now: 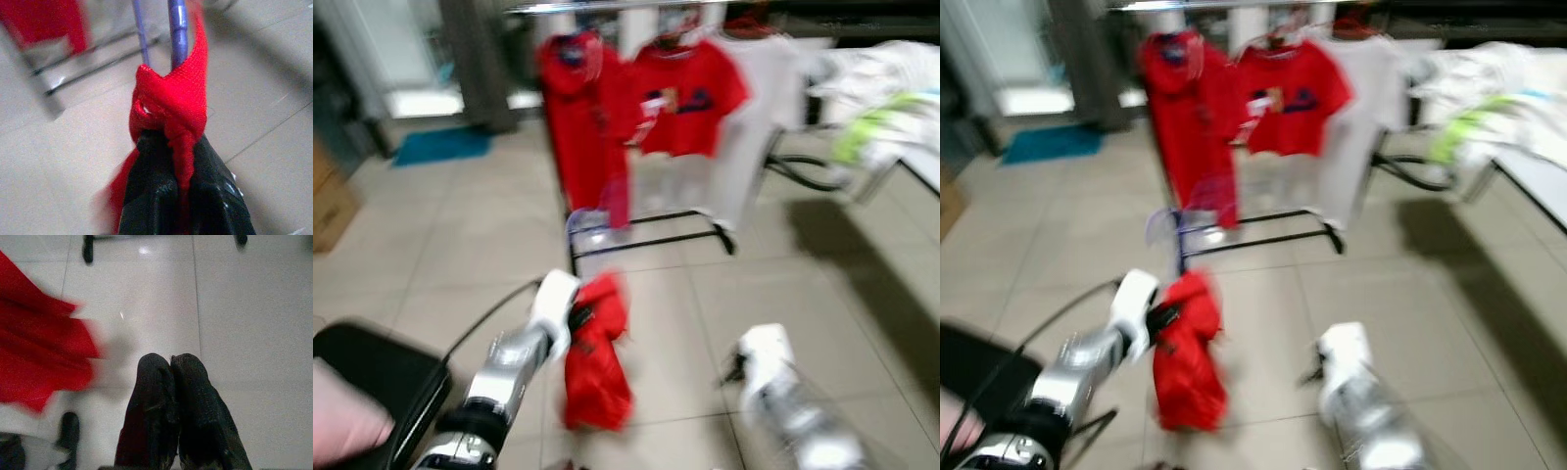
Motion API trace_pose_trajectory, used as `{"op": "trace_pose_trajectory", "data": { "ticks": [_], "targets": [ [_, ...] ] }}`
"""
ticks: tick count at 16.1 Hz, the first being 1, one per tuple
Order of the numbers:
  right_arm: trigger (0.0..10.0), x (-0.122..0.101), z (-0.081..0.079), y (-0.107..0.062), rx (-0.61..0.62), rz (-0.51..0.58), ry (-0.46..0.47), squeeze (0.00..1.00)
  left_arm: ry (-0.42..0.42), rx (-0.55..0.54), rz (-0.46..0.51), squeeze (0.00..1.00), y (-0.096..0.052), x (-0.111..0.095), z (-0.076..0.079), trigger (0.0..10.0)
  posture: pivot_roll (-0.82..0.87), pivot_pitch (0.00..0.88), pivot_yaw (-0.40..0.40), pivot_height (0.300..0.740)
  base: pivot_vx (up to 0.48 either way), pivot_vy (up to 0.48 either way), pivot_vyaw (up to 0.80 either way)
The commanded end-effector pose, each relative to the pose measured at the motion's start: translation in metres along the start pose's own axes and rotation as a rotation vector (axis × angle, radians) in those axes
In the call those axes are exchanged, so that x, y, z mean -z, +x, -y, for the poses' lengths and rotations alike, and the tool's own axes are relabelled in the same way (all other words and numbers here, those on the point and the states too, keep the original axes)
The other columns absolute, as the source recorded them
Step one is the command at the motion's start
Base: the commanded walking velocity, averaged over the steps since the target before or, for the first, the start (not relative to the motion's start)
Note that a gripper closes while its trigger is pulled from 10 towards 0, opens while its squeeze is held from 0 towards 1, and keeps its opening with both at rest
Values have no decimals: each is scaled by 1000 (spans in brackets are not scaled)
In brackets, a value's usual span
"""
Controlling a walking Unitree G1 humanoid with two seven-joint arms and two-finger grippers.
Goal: Hang hanger
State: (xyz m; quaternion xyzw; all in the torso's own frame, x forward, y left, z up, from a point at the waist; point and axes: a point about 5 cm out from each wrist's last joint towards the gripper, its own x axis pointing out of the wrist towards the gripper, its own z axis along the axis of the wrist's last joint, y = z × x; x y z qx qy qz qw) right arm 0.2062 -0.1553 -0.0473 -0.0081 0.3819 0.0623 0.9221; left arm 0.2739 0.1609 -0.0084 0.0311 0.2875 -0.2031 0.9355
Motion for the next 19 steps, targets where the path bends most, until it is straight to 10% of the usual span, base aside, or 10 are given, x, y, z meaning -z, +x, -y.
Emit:
{"op": "trace_pose_trajectory", "data": {
  "ticks": [1,2,4,6,9,12,15,16,19],
  "targets": [
    [10000,6,-9,3,-57,-15,-18,0,30,-14,-93,0,-6,24,-4,0,-120,0,107,740,0,0,0],
    [10000,9,7,6,38,-33,23,0,-51,46,-224,0,-15,58,4,0,-157,0,138,740,0,0,0],
    [10000,33,29,5,106,-165,89,0,-278,-170,-269,0,-31,88,-8,0,-202,0,177,740,0,0,0],
    [10000,64,36,-6,114,-335,-91,0,-398,-354,-232,0,-35,88,-23,0,-207,0,173,740,0,0,0],
    [10000,88,29,-14,196,-317,162,0,-148,-16,-265,0,-8,74,28,0,-125,0,109,740,0,0,0],
    [10000,107,17,-21,152,-376,124,0,-204,-72,-339,0,-19,102,37,0,-63,0,42,740,0,0,0],
    [10000,77,25,-7,132,-310,33,0,-410,-204,-298,0,-38,122,23,0,10,0,-49,740,0,0,0],
    [10000,40,32,5,143,-125,41,0,-477,-364,-220,0,-43,119,7,0,22,0,-74,740,0,0,0],
    [10000,-41,25,21,24,175,-134,0,-434,-431,-52,0,-34,83,-17,667,34,0,-122,740,0,0,0]
  ]
}}
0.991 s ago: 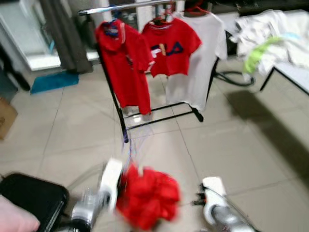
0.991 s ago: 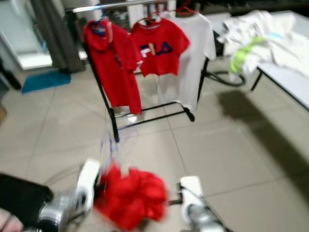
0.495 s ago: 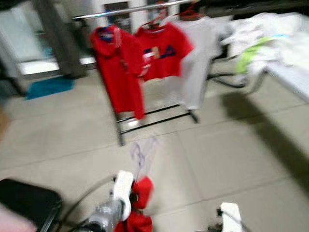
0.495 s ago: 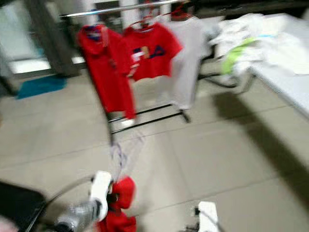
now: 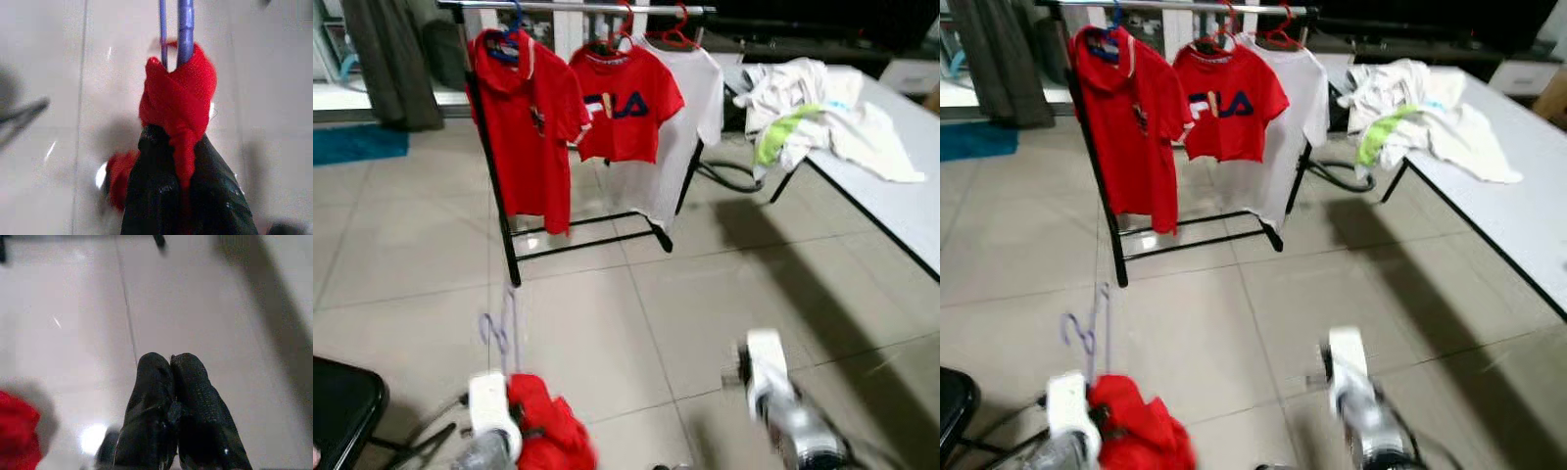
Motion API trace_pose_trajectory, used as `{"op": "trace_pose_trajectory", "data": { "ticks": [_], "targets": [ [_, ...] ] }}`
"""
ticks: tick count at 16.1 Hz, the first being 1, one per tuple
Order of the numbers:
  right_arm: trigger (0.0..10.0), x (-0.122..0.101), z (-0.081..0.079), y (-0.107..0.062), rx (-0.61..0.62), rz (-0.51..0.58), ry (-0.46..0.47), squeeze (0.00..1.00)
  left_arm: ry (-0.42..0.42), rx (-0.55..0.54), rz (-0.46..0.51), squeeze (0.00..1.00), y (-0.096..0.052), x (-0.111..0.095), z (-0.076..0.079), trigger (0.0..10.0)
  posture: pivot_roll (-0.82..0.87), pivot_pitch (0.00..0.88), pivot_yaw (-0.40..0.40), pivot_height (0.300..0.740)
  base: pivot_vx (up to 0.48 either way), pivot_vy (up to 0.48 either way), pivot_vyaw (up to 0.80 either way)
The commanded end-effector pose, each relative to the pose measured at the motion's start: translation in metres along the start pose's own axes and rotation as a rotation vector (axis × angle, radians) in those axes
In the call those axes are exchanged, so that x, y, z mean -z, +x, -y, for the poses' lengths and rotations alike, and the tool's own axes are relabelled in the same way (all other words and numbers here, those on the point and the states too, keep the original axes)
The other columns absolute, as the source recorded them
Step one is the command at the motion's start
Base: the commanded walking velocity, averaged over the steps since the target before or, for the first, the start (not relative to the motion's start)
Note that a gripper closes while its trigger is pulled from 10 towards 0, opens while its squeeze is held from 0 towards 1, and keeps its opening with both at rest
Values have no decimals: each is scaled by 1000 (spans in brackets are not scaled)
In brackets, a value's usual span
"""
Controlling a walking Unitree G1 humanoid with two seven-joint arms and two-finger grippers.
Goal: Hang hanger
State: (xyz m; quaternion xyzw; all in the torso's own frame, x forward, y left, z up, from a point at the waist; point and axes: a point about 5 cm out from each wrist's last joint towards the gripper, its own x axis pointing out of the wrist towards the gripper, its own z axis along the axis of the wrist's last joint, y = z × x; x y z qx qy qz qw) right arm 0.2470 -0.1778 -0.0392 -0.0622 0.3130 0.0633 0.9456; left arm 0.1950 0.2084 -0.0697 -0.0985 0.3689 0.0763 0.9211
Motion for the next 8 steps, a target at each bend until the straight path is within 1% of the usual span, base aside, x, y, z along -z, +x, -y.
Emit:
{"op": "trace_pose_trajectory", "data": {
  "ticks": [1,2,3,4,5,6,7,8],
  "targets": [
    [10000,-44,-10,9,-114,150,-117,0,39,90,163,0,7,-40,17,314,35,0,-127,740,0,0,0],
    [10000,-62,-18,13,-176,188,-112,0,114,135,242,0,9,-60,27,0,37,0,-133,740,0,0,0],
    [10000,-69,-18,16,-183,168,-39,0,184,183,297,0,9,-75,40,0,43,0,-136,740,0,0,-800],
    [10000,-72,-14,18,-152,145,40,0,233,234,346,0,8,-89,52,0,45,0,-130,740,0,0,-800],
    [10000,-75,-5,18,-99,152,91,0,219,291,419,0,5,-108,68,3608,37,0,-114,740,0,0,-800],
    [10000,-74,5,16,-53,155,135,0,203,335,463,0,3,-123,79,10000,24,0,-92,740,0,0,-800],
    [10000,-72,12,14,-23,158,164,0,251,372,498,0,0,-133,87,10000,5,0,-66,740,0,0,-800],
    [10000,-71,19,11,-10,171,174,0,292,392,512,0,-1,-138,93,10000,-8,0,-47,740,0,0,-800]
  ]
}}
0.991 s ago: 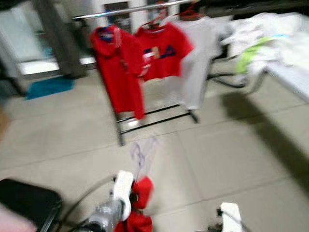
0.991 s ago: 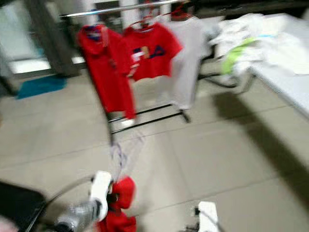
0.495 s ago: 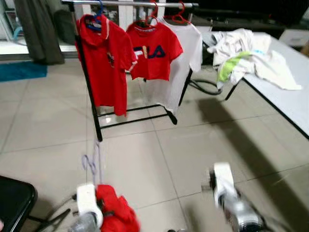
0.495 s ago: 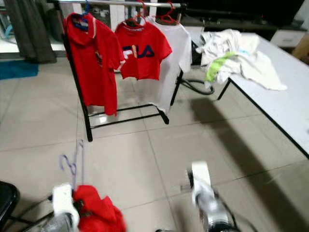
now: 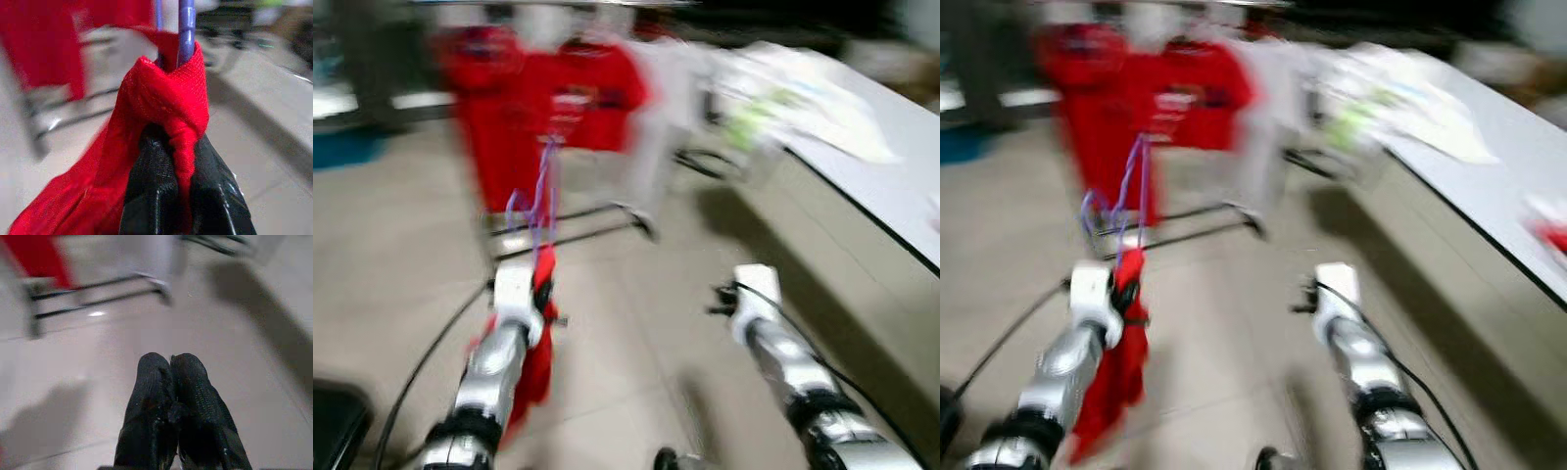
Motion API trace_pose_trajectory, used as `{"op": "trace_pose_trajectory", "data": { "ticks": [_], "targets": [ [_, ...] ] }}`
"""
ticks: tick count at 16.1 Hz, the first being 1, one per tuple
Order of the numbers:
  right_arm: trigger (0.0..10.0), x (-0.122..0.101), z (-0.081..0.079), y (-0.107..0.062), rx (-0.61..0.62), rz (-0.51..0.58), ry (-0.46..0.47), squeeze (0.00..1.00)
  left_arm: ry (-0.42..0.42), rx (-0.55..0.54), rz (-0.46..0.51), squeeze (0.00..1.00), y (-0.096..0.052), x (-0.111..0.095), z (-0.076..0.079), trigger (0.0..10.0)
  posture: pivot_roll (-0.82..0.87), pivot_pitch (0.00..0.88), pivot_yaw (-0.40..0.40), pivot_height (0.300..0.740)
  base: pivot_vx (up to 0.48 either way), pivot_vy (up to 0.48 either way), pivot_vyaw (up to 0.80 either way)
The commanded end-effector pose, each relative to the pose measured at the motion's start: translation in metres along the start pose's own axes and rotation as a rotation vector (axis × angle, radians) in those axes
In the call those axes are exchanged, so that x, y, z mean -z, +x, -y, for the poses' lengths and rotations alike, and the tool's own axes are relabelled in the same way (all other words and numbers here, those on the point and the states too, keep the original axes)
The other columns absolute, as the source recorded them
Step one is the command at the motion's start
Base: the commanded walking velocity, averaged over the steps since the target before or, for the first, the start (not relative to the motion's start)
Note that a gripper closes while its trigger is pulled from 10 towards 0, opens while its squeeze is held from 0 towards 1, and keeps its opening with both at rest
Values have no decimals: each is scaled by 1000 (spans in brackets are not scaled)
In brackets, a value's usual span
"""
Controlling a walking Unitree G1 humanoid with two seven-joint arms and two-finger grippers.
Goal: Hang hanger
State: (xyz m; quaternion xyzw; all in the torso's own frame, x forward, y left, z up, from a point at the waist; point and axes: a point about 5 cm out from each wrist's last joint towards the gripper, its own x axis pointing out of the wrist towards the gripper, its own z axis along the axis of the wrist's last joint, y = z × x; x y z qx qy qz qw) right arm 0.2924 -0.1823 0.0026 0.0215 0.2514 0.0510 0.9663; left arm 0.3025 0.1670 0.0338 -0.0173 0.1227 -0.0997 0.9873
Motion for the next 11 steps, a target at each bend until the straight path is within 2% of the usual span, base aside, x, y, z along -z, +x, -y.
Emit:
{"op": "trace_pose_trajectory", "data": {
  "ticks": [1,4,5,6,8,9,10,11],
  "targets": [
    [10000,-11,8,-3,22,47,35,0,22,59,23,0,8,-10,16,10000,-20,0,-30,740,0,0,-800],
    [10000,-15,15,-20,56,97,50,0,8,35,43,0,7,-16,14,10000,-46,0,-1,740,0,0,-800],
    [10000,-19,12,-24,45,121,9,0,28,30,23,0,5,-13,12,10000,-46,0,-1,740,0,0,0],
    [10000,-20,11,-25,36,128,5,0,26,24,12,0,4,-12,11,10000,-46,0,-1,740,0,0,0],
    [10000,-29,-3,-27,-27,134,-28,0,51,58,19,0,1,-14,12,10000,-31,0,-16,740,0,0,0],
    [10000,-34,-10,-29,-60,145,-51,0,9,163,47,0,-5,-18,16,2471,-20,0,-26,740,0,0,0],
    [10000,-39,-13,-30,-94,165,-73,0,113,252,19,0,-8,-21,16,0,-3,0,-34,740,0,0,0],
    [10000,-42,-15,-31,-118,179,-94,0,232,321,-19,0,-10,-23,13,0,7,0,-34,740,0,0,0]
  ]
}}
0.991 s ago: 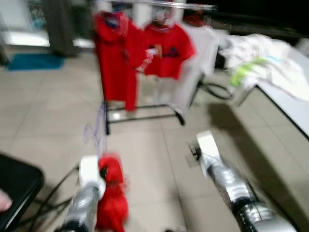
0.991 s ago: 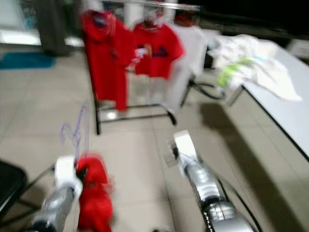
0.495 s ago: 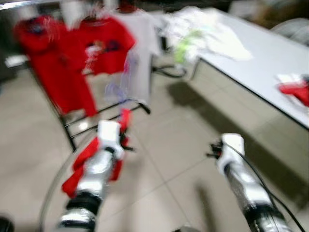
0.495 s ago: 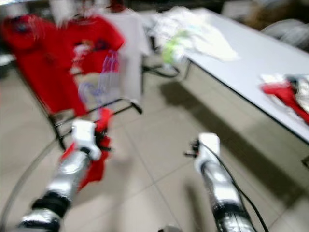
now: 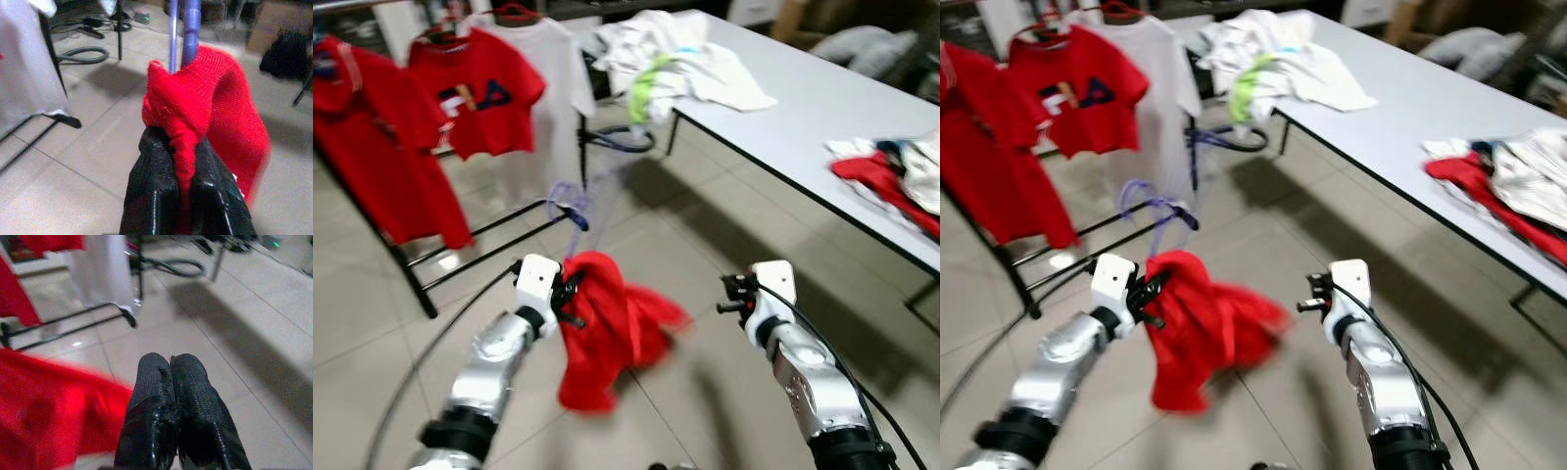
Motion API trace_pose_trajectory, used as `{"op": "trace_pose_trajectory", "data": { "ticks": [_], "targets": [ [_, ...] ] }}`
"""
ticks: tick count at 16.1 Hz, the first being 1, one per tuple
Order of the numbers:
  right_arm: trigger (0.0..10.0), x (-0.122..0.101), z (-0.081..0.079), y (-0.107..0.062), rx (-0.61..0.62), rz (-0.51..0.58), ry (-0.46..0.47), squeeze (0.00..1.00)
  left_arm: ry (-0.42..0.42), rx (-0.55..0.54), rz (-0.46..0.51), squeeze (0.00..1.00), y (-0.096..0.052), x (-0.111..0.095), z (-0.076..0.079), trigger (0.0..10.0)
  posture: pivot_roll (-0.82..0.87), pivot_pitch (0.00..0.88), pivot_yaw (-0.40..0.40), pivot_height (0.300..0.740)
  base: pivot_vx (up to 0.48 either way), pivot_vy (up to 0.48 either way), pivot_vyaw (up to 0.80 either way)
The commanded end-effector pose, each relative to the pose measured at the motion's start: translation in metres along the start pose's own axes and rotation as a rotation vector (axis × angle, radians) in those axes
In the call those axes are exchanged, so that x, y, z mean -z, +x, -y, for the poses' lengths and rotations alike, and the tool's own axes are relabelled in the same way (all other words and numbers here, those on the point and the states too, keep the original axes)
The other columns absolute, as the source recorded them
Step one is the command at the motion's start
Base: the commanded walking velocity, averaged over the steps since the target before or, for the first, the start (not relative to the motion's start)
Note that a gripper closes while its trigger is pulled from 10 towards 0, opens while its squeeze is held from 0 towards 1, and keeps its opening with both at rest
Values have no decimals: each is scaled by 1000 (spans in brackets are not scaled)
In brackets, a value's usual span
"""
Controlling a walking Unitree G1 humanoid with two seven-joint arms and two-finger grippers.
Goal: Hang hanger
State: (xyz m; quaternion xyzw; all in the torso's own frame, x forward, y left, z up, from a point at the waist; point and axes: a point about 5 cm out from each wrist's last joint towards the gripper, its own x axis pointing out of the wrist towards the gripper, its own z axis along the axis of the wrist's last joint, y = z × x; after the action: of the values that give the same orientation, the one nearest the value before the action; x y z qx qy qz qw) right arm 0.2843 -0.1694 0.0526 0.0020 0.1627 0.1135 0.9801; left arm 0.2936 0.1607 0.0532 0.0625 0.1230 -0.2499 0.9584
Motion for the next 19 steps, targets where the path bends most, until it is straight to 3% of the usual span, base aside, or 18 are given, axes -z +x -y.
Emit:
{"op": "trace_pose_trajectory", "data": {
  "ticks": [1,3,5,6,9,10,11,13,15,17,19],
  "targets": [
    [10000,-2,2,-1,-5,5,-15,0,39,36,8,0,2,-7,2,0,7,0,-34,740,0,0,0],
    [10000,-12,-4,-6,-83,42,-108,0,291,282,-120,0,-15,-26,-25,0,17,0,-8,740,0,0,0],
    [10000,-17,-9,-10,-129,57,-119,0,358,337,-149,0,-22,-31,-33,0,19,0,4,740,0,0,0],
    [10000,-27,-15,-17,-245,87,-156,0,442,420,-178,0,-34,-45,-49,0,15,0,20,740,0,0,0],
    [10000,-34,-16,-28,-383,86,-211,0,455,507,-132,0,-40,-73,-61,0,2,0,27,740,0,0,0],
    [10000,-33,-18,-35,-494,48,-220,263,422,571,-44,0,-38,-101,-63,0,8,0,15,740,0,0,0],
    [10000,-33,-20,-35,-528,32,-213,1000,419,599,-15,0,-37,-113,-64,0,8,0,15,740,0,0,0],
    [10000,-32,-28,-35,-568,12,-193,1000,406,658,37,0,-38,-131,-61,0,10,0,12,740,0,0,0],
    [10000,-31,-45,-30,-594,-7,-142,1000,369,758,92,0,-41,-152,-60,0,17,0,19,740,0,0,0],
    [10000,-30,-50,-24,-529,-1,-110,1000,360,851,88,0,-47,-164,-59,0,31,0,26,740,0,0,0],
    [10000,-45,-52,-23,-517,81,-10,1000,383,973,61,0,-54,-175,-56,0,41,0,37,740,0,0,0]
  ]
}}
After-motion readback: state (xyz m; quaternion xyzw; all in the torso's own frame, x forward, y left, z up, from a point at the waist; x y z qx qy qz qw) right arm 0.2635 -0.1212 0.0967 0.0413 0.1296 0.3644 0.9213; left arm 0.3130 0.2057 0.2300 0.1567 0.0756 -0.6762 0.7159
